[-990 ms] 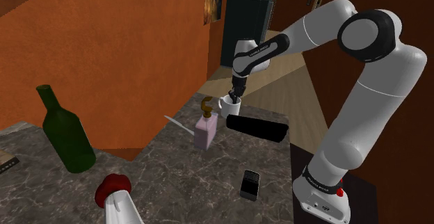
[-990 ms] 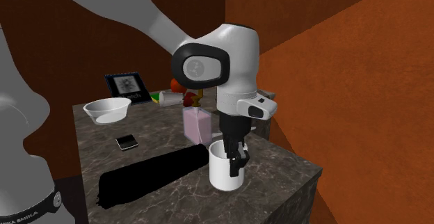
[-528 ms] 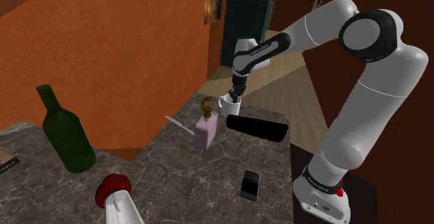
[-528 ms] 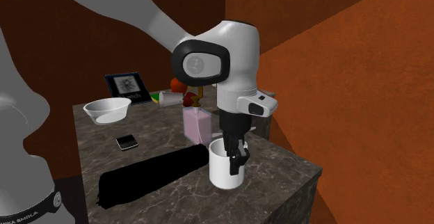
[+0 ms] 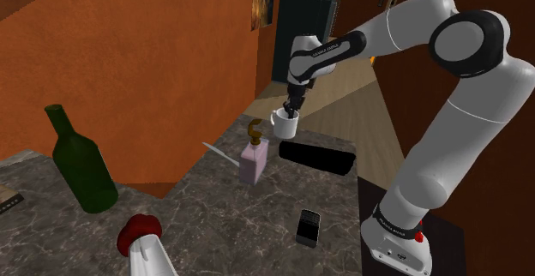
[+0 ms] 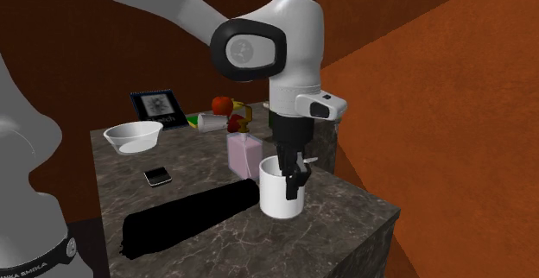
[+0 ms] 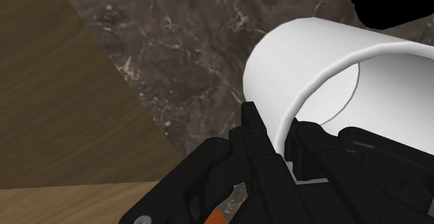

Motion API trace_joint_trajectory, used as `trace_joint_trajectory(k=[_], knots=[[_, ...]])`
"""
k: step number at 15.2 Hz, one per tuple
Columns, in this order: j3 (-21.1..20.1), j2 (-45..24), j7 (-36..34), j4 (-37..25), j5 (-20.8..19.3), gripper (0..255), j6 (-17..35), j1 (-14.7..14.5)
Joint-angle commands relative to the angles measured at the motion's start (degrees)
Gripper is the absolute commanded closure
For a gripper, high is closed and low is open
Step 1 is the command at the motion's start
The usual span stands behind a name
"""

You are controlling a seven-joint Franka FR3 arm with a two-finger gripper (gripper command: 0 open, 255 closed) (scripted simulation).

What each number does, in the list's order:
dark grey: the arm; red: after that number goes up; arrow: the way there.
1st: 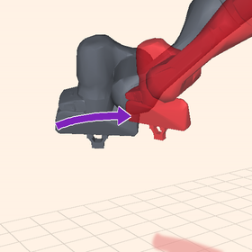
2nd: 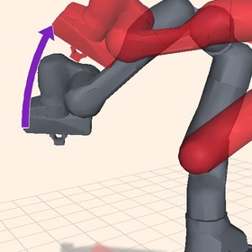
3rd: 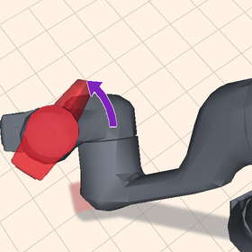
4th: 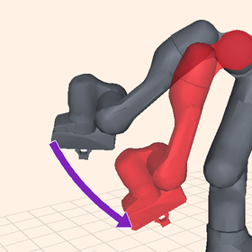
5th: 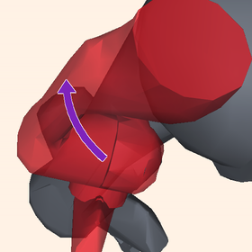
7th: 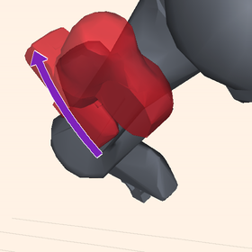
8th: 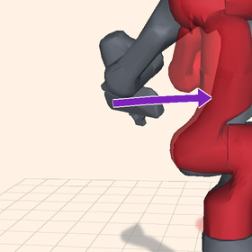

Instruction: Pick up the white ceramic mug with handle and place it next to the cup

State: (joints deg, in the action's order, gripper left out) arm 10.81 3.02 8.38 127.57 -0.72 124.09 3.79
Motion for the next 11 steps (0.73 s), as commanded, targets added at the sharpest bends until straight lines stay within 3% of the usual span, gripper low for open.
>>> trace_joint_trajectory(k=[1,11], knots=[[0.0,0.7,-0.1,-0.8,-0.1,255,-1.6,0.0],[-0.2,3.5,-0.5,-5.8,-0.6,255,-9.2,0.0]])
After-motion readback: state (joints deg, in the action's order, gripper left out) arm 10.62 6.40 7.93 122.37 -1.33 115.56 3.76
